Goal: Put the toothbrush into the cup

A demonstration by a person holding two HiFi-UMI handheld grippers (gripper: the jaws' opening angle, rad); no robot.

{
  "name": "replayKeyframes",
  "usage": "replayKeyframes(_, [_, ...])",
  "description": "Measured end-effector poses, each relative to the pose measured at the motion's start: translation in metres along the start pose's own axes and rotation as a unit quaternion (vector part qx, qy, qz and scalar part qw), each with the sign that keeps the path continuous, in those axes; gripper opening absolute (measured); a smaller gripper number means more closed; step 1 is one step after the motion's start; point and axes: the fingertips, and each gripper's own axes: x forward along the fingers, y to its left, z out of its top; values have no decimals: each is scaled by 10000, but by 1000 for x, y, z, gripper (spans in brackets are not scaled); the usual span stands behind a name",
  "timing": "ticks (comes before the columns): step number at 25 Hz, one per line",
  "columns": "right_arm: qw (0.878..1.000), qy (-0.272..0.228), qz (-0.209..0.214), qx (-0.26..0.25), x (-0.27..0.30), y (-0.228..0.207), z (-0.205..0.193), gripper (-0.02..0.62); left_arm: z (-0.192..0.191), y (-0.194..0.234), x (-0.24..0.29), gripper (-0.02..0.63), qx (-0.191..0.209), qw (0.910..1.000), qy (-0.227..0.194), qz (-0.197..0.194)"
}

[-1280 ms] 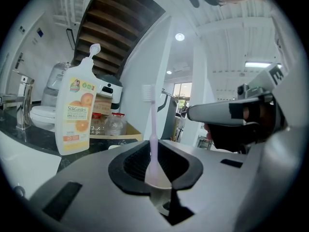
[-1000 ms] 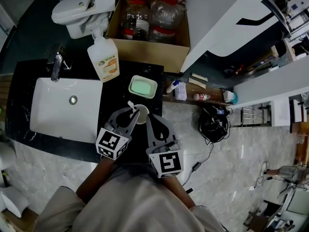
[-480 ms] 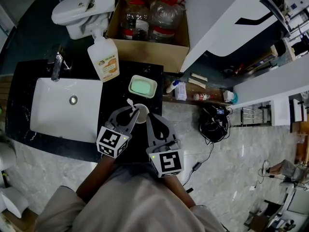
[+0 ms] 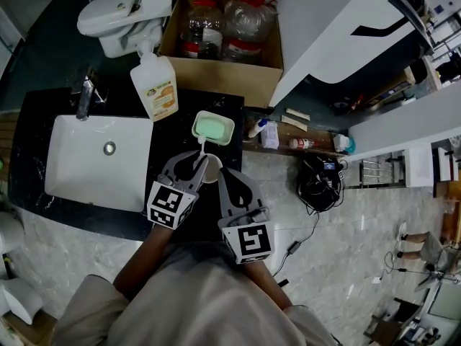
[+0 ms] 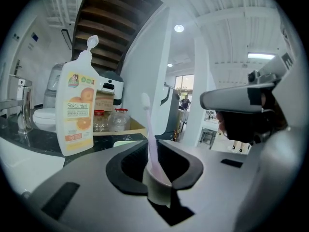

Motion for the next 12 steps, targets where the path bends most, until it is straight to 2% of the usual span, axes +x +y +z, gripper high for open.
replayKeyframes(6, [10000, -4, 37, 53, 2, 1, -1, 6, -1, 1, -1, 83, -59, 10000, 1, -29])
replayKeyframes(12, [10000, 11, 37, 59, 1, 1, -2, 6, 8, 1, -7, 85, -203, 9995, -224, -16])
